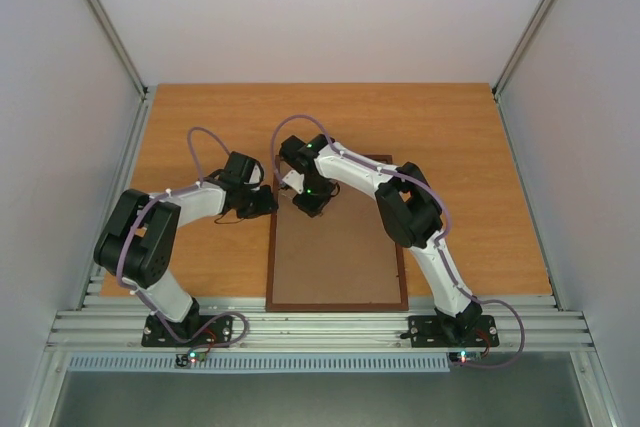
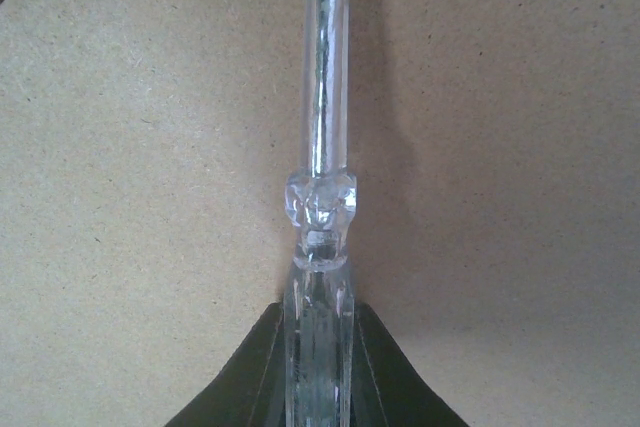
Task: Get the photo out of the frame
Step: Release the photo frame item from the photo frame.
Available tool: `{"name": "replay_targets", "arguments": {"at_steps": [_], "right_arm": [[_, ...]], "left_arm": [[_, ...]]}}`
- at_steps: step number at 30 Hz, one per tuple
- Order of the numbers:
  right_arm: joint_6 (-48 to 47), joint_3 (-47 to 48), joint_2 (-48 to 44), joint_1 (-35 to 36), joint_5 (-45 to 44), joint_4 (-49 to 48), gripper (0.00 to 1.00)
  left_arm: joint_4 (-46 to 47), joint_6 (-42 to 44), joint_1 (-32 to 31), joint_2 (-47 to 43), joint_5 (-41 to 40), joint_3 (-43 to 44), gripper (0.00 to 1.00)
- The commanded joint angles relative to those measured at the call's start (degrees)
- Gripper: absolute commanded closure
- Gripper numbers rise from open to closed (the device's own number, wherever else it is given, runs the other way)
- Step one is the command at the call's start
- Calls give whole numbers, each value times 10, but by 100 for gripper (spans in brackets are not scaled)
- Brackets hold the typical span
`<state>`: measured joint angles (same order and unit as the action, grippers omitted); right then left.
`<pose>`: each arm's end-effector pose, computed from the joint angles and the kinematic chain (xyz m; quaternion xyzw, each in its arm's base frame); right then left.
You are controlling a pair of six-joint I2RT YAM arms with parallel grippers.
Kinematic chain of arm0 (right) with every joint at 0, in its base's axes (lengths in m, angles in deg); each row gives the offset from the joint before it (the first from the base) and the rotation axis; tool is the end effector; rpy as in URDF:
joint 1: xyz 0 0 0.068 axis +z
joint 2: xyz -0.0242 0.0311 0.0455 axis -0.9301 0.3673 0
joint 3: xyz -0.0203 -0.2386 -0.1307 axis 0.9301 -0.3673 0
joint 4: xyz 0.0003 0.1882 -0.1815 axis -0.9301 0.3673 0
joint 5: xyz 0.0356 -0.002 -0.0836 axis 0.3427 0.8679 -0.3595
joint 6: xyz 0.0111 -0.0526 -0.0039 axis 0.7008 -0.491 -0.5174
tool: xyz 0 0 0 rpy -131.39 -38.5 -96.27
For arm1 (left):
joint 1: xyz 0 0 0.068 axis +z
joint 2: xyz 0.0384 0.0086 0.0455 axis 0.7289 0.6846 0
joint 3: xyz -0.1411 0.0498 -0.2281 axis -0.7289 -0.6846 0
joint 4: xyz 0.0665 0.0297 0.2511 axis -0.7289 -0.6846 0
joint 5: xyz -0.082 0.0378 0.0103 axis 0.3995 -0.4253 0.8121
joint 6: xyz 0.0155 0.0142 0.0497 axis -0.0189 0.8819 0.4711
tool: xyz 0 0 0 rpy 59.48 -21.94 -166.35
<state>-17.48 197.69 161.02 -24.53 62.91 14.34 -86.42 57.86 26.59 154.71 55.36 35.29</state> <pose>0.3181 0.3123 0.1614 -0.6635 0.7459 0.0578 0.0086 0.2784 -0.1149 0.1377 -0.0412 0.9557 -0.2493 0.1508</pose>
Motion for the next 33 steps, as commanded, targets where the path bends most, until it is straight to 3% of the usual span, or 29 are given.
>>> {"name": "replay_targets", "arguments": {"at_steps": [1, 19, 33], "right_arm": [[-3, 5, -12, -2, -11, 16, 99], [13, 101, 62, -3, -27, 56, 99], [6, 118, 68, 5, 1, 60, 99]], "left_arm": [[18, 5, 1, 17, 7, 3, 86], [22, 7, 1, 13, 20, 1, 86], [24, 7, 0, 17, 25, 3, 86]]}}
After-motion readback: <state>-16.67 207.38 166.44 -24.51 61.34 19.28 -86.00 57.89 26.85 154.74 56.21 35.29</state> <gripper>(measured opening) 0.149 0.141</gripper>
